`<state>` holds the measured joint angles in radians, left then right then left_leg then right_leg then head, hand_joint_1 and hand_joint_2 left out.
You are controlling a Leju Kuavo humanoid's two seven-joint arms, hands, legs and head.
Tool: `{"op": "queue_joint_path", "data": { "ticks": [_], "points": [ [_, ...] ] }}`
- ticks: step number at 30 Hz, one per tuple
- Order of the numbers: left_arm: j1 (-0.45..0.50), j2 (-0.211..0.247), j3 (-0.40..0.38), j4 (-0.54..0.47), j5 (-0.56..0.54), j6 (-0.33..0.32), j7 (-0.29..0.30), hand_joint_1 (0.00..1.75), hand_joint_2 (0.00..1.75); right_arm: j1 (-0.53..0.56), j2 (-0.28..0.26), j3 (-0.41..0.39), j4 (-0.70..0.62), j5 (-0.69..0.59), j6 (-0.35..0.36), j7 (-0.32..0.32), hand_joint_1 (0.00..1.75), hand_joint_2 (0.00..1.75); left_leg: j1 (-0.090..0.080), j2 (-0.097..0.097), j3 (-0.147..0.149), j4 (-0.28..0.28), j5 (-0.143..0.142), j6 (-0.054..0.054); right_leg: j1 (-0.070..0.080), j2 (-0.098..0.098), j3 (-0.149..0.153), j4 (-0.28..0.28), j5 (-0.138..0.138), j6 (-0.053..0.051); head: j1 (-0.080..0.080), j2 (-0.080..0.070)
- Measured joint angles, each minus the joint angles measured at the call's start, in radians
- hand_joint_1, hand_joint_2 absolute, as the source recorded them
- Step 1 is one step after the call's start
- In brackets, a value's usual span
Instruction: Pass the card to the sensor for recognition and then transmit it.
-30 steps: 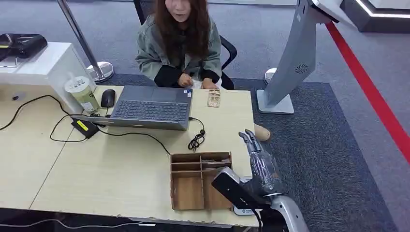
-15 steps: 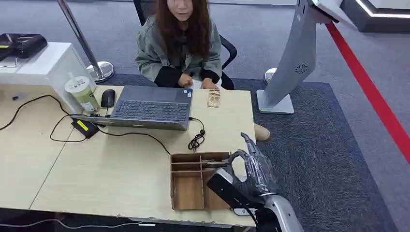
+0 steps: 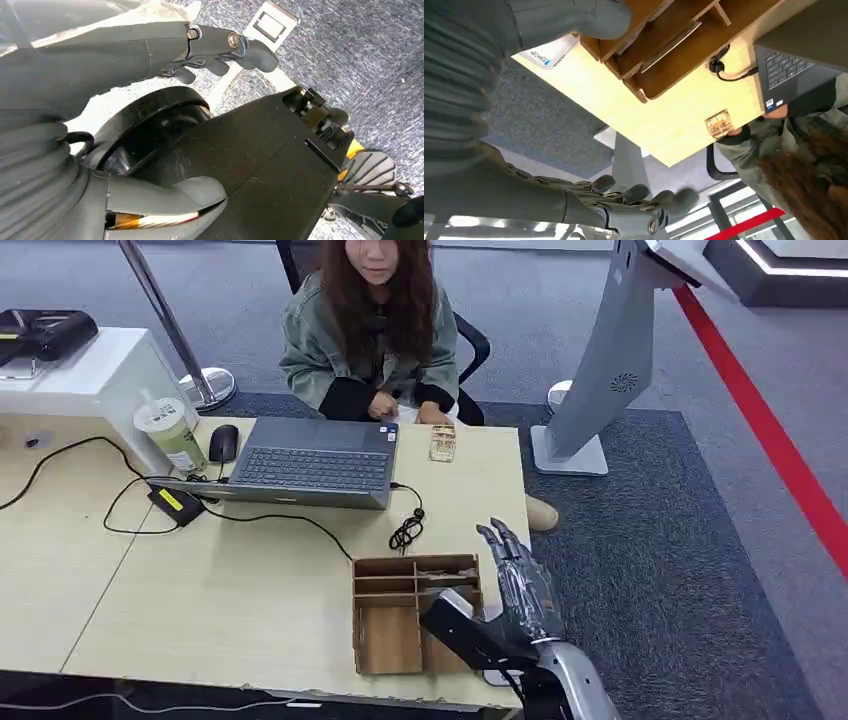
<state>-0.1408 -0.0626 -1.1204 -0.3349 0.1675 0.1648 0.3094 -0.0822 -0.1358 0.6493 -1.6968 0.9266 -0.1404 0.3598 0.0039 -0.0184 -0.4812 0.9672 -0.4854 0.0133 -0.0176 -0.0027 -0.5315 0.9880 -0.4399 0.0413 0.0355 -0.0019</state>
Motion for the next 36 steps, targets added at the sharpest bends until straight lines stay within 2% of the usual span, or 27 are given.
{"op": "queue_joint_path", "data": {
  "ticks": [9,10,36],
  "points": [
    [-0.001,0.002,-0.001,0.000,-0.002,-0.004,-0.002,0.00,1.75,-0.007,0.014,0.002,0.028,0.000,0.000,-0.007,0.28,1.75,0.000,0.000,0.000,0.000,0.000,0.000,0.000,0.000,0.000,0.000,0.000,0.000,0.000,0.000],
    [-0.001,0.002,-0.002,0.000,-0.002,-0.004,-0.002,0.00,1.75,-0.008,0.015,0.002,0.031,0.000,0.000,-0.008,0.37,1.75,0.000,0.000,0.000,0.000,0.000,0.000,0.000,0.000,0.000,0.000,0.000,0.000,0.000,0.000],
    [-0.005,0.006,-0.019,0.000,-0.010,-0.016,-0.012,0.00,1.75,-0.048,0.059,0.006,0.125,0.007,-0.008,-0.032,0.42,1.75,0.000,0.000,0.000,0.000,0.000,0.000,0.000,0.000,0.000,0.000,0.000,0.000,0.000,0.000]
  ]
}}
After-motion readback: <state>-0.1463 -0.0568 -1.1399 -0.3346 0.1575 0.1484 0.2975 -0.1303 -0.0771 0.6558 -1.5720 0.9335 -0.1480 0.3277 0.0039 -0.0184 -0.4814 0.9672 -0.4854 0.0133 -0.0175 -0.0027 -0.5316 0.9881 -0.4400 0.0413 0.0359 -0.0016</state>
